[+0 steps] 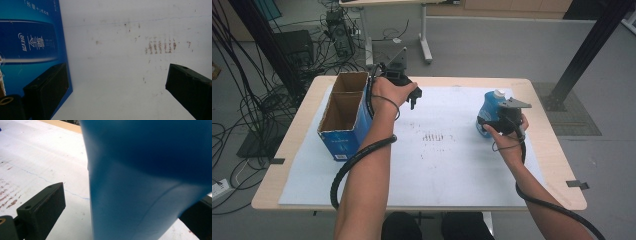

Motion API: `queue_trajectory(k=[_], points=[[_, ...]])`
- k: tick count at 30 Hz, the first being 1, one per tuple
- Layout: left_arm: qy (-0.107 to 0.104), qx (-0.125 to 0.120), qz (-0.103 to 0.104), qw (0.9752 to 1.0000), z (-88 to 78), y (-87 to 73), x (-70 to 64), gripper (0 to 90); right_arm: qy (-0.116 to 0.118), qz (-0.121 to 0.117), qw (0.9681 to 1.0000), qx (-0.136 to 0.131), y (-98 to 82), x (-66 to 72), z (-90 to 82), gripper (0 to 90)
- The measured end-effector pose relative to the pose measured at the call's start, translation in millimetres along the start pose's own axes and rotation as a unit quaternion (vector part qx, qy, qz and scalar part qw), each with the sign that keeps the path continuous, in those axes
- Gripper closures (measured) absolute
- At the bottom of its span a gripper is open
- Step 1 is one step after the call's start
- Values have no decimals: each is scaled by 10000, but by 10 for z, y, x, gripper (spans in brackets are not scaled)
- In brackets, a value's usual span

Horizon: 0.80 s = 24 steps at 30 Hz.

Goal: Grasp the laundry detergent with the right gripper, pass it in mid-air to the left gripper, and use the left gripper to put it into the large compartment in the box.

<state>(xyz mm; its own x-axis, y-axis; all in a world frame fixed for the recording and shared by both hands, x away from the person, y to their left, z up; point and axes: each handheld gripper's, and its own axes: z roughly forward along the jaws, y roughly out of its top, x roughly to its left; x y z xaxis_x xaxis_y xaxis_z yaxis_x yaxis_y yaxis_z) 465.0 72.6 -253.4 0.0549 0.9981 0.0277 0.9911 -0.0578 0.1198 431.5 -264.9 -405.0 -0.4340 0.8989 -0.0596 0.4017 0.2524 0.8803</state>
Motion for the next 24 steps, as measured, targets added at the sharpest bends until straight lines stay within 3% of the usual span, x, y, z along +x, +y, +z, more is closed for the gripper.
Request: queue_trajectory(k=[13,24], points=[[10,17,17,10000,11,4,-2,52,39,39,10000,28,-28,-17,15,84],[20,30,21,10000,7,14,3,52,55,38,10000,43,-27,-27,19,229]])
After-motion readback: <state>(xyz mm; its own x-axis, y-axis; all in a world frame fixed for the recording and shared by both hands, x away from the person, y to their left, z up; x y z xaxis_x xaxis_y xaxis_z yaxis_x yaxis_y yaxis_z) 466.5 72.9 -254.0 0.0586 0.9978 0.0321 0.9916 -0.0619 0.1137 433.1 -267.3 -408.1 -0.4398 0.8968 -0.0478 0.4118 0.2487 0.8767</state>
